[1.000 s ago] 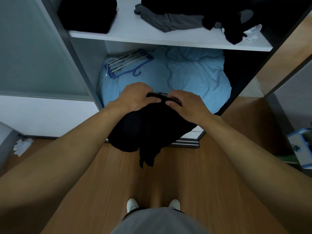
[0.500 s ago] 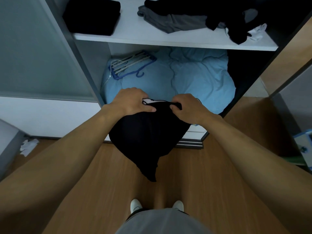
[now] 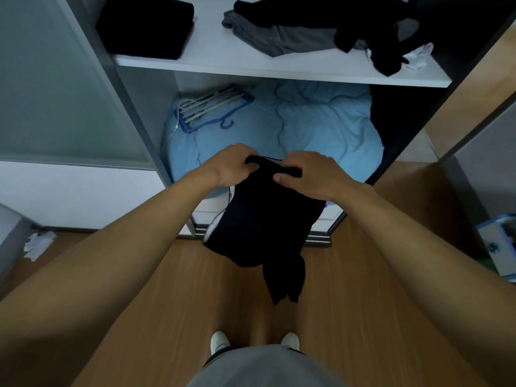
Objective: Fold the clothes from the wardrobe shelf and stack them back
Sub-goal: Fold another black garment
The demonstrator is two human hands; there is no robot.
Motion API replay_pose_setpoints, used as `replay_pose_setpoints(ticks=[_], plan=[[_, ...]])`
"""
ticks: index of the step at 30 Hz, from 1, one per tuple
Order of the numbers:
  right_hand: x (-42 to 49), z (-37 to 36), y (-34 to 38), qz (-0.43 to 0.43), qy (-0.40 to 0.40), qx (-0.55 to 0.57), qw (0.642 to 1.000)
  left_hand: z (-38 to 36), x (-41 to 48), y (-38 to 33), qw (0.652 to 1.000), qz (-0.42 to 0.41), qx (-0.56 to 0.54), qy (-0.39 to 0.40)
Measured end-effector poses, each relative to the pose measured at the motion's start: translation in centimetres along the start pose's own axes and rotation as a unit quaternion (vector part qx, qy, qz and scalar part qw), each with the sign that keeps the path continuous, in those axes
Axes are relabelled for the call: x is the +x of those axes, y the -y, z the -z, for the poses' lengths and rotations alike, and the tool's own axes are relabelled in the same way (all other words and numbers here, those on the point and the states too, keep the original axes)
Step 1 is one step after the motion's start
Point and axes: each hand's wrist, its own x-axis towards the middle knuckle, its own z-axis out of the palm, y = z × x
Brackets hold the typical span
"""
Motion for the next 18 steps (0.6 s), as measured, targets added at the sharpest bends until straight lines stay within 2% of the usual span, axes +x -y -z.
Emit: replay_pose_setpoints(ticks=[3, 5, 8, 13, 16, 18], plan=[[-0.6, -0.2, -1.6, -0.06, 0.075, -0.04, 0.995, 0.4, 0.2, 0.0, 0.996, 0.04, -0.067, -0.049], [-0.8, -0.3, -1.9, -0.073, 0.061, -0.035, 0.995, 0.5, 0.3, 0.1, 0.982, 0.103, -0.15, -0.047], [-0.9, -0.3, -1.4, -0.077, 0.017, -0.028, 0.996, 0.5, 0.0, -0.2, 0.935, 0.188, -0.297, -0.04], [-1.8, -2.1, 0.3, -0.114, 0.005, 0.051, 0.992, 0.7, 0.1, -1.3, 0.841, 0.245, -0.469, -0.115], [-1.9, -3.7, 2.2, -0.128, -0.034, 0.06, 0.989, 1.0, 0.2, -1.8, 0.815, 0.249, -0.507, -0.126], [-1.6, -4.5, 2.9, -0.13, -0.026, 0.031, 0.991, 1.2, 0.2, -2.1, 0.806, 0.247, -0.522, -0.129]])
